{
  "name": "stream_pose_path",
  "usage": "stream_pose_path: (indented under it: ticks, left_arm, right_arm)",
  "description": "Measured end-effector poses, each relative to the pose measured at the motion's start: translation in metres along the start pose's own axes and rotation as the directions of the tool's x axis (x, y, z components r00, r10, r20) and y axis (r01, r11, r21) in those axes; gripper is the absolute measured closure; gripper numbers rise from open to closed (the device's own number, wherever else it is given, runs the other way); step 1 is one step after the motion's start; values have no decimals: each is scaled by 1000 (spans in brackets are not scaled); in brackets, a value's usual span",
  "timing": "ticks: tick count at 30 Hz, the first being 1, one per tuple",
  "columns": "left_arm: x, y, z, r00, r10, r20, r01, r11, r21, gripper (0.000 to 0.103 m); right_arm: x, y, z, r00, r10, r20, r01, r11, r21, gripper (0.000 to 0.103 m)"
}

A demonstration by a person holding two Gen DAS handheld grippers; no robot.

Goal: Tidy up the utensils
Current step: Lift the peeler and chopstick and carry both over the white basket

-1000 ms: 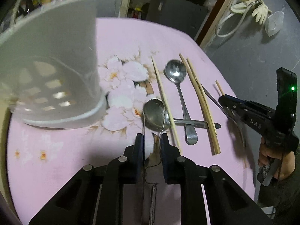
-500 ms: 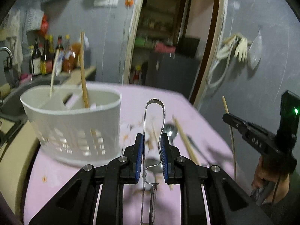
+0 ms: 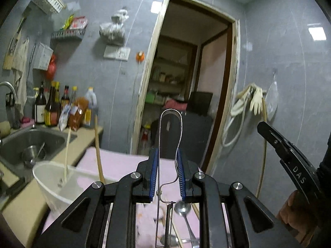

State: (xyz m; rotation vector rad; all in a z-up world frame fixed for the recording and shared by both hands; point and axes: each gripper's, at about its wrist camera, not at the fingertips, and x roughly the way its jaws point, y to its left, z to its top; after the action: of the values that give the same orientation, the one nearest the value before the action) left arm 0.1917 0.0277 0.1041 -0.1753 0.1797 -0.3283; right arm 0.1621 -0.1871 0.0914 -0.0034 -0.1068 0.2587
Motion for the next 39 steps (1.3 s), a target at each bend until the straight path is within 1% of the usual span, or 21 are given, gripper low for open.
stream_pose_path:
  ticks: [3,6,8,11,16,19,22,24,26,31,39]
  left_arm:
    - [0,18,16,999,-1,35,1,1000,-4,88]
    - [-1,42,32,998,4,58,-3,1000,-18,88]
    - [-2,58,39,997,17,69,-15,999,-35,88]
    - [-2,92,51,995,50,90,-42,996,-83,88]
    - [1,139,58,987,103,126,-84,986,-147,88]
    - [6,161,53,984,124,129,-100,979,-177,88]
    - [10,175,44,982,143,125,-116,973,-201,88]
    - [12,181,38,982,151,115,-123,968,-217,88]
    - [14,186,32,980,164,112,-137,967,-213,88]
    - [18,184,15,978,182,105,-157,965,-211,88]
    - [23,172,-8,979,190,70,-177,971,-163,88]
  right_arm:
    - [4,12,10,999,3,47,-3,1000,-11,100]
    - [15,27,18,996,35,83,-35,999,2,100]
    - [22,35,21,994,60,94,-62,998,22,100]
    - [43,48,26,989,116,87,-122,990,71,100]
    - [73,72,29,978,194,82,-204,968,144,100]
    - [87,81,27,968,236,90,-249,948,196,100]
    - [96,89,20,961,259,96,-274,937,217,100]
    - [101,94,16,960,264,92,-278,936,216,100]
    - [105,100,8,959,274,76,-284,937,203,100]
    - [113,112,-12,962,273,29,-274,949,159,100]
    - [114,122,-42,967,249,-57,-245,967,75,100]
